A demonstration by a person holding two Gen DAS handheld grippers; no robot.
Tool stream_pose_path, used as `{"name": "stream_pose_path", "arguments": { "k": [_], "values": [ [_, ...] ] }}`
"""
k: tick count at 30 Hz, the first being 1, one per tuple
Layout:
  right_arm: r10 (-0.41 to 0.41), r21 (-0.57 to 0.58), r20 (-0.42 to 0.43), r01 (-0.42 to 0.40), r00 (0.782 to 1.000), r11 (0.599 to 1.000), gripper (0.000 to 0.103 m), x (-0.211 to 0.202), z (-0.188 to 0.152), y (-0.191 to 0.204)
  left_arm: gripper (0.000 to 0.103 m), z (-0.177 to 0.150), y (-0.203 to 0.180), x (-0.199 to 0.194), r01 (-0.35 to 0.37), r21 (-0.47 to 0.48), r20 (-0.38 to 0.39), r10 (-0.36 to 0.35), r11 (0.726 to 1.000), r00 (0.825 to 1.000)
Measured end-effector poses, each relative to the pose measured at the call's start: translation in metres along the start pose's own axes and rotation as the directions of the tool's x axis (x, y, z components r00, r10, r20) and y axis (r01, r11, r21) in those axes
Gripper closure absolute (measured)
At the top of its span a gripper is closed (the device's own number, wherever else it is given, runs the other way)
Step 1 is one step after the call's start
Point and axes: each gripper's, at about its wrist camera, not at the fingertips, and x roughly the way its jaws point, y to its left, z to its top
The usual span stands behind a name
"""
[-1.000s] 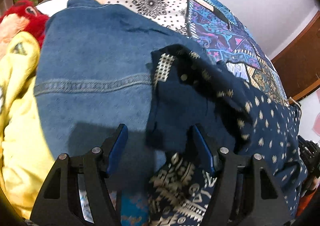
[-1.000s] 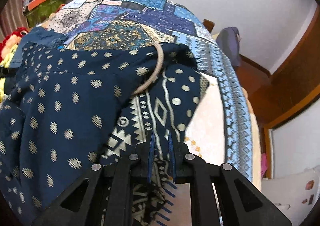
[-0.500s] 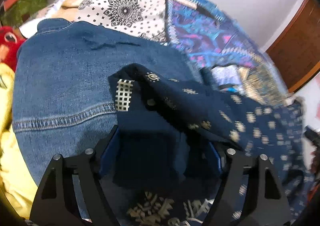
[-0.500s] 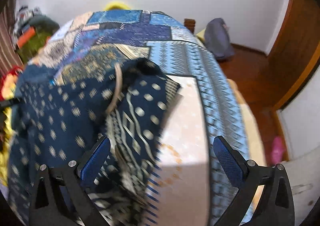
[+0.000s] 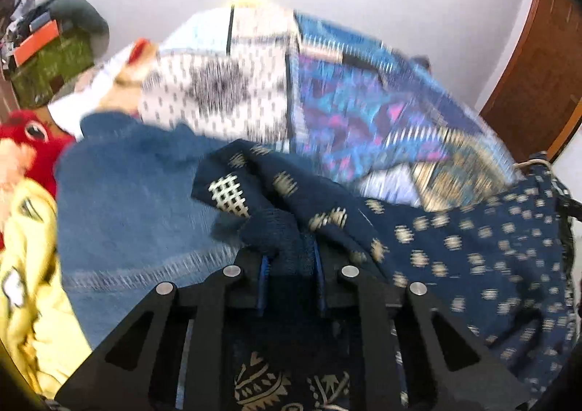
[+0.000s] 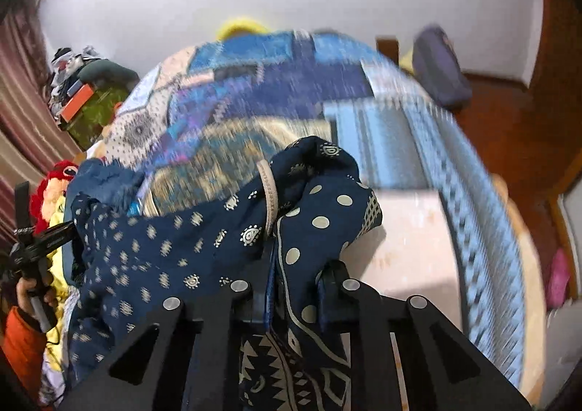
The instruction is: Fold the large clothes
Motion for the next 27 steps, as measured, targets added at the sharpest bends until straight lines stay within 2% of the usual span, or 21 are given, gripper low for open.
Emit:
{"name": "stream_pose_path", "arguments": {
  "k": [3,8,12,17,19,21,23,25,26,27],
  "values": [
    [0.008,-0.032,0.043,-0.007,0.999,0.999,0.09,-0.004,0.028,0.015,0.084,0.024,0.005,-0.017,0.007,-0.018,0.056,-0.006,1.0,0.998],
    [-0.03,-0.092,0.087,0.038,0.996,0.995,0.09,0.016,0.073,0.043,0.084,0.06,0.013,-0.013,-0.058,-0.019,0.107,0.06,0.998,0.992],
    [-0.078,-0.108,0.075,0.085,0.994,0.99,0.09,0.047,0.091,0.051,0.084,0.071,0.035,0.025,-0.09,-0.083,0.043,0.093,0.992,0.995],
    [-0.179,-0.123,0.009,0.178,0.984,0.976,0.089,0.095,0.088,0.04,0.082,0.055,0.056,0.073,-0.122,-0.135,-0.045,0.117,0.983,0.992],
    [-0.197,-0.122,-0.017,0.194,0.98,0.973,0.089,0.109,0.082,0.032,0.08,0.049,0.059,0.085,-0.137,-0.136,-0.067,0.129,0.981,0.989],
    [-0.209,-0.136,-0.015,0.205,0.978,0.969,0.087,0.116,0.074,0.026,0.073,0.042,0.058,0.096,-0.175,-0.1,-0.086,0.167,0.98,0.982],
    [-0.278,-0.155,-0.002,0.275,0.96,0.949,0.071,0.117,0.069,0.025,0.068,0.036,0.056,0.101,-0.197,-0.069,-0.094,0.19,0.978,0.977],
    [-0.409,-0.168,0.024,0.407,0.912,0.898,0.017,0.115,0.066,0.022,0.067,0.034,0.053,0.097,-0.202,-0.054,-0.09,0.196,0.978,0.976],
    [-0.43,-0.173,0.034,0.429,0.902,0.887,0.013,0.112,0.064,0.019,0.067,0.032,0.051,0.093,-0.206,-0.042,-0.091,0.201,0.978,0.975],
    [-0.415,-0.172,0.024,0.413,0.91,0.894,0.013,0.11,0.063,0.016,0.066,0.031,0.048,0.089,-0.212,-0.025,-0.093,0.209,0.977,0.974]
  ]
}}
